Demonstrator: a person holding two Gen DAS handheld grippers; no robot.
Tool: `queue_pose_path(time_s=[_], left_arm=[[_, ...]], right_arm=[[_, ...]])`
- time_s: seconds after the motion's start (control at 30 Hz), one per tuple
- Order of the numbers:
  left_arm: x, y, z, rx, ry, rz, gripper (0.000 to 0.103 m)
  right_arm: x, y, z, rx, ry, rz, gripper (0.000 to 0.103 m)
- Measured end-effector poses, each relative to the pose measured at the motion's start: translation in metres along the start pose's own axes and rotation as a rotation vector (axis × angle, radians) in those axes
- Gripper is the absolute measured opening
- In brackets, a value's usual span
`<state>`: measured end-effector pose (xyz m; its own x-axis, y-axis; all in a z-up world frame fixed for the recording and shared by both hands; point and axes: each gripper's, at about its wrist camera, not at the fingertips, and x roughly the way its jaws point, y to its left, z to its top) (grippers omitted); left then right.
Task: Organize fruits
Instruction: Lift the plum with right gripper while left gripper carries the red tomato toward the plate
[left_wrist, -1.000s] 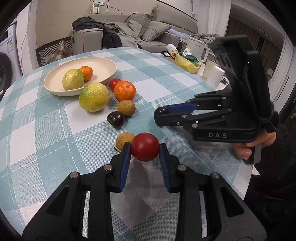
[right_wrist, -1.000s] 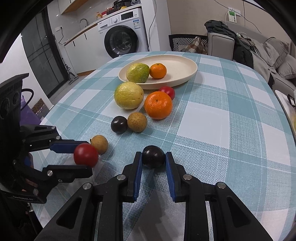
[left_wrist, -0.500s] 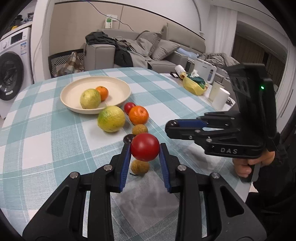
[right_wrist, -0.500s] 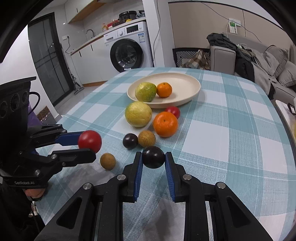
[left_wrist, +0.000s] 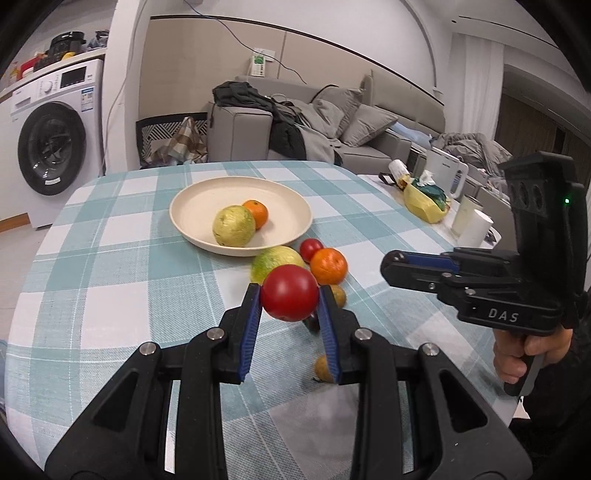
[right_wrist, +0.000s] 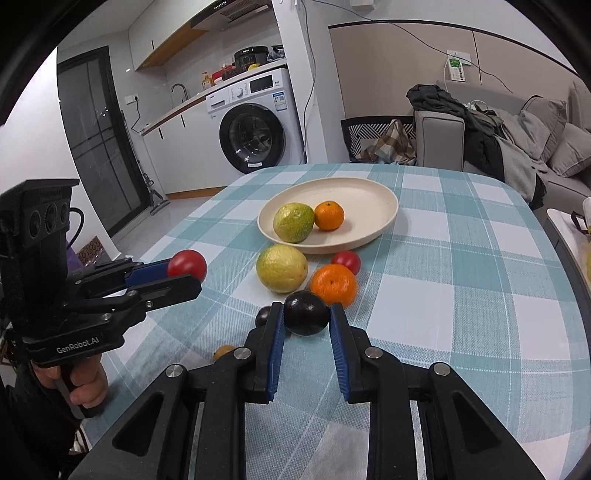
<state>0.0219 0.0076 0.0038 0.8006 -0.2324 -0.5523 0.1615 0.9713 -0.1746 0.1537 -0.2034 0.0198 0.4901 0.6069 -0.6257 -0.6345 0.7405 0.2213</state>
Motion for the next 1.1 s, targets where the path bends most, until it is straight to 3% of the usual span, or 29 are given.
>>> queue_pose_path(time_s=[0.47,1.1], left_arm=[[0.009,0.028,0.039,-0.033,-0.048,0.068,0.028],[0.080,0.054,0.060,-0.052,0.018,0.106,0.028]], right_arm=[[-0.006,-0.007,0.046,0.033,-0.067,-0.022,0.025],[0.037,-0.026,0.073,0.113,-0.070,-0.021,0.025]])
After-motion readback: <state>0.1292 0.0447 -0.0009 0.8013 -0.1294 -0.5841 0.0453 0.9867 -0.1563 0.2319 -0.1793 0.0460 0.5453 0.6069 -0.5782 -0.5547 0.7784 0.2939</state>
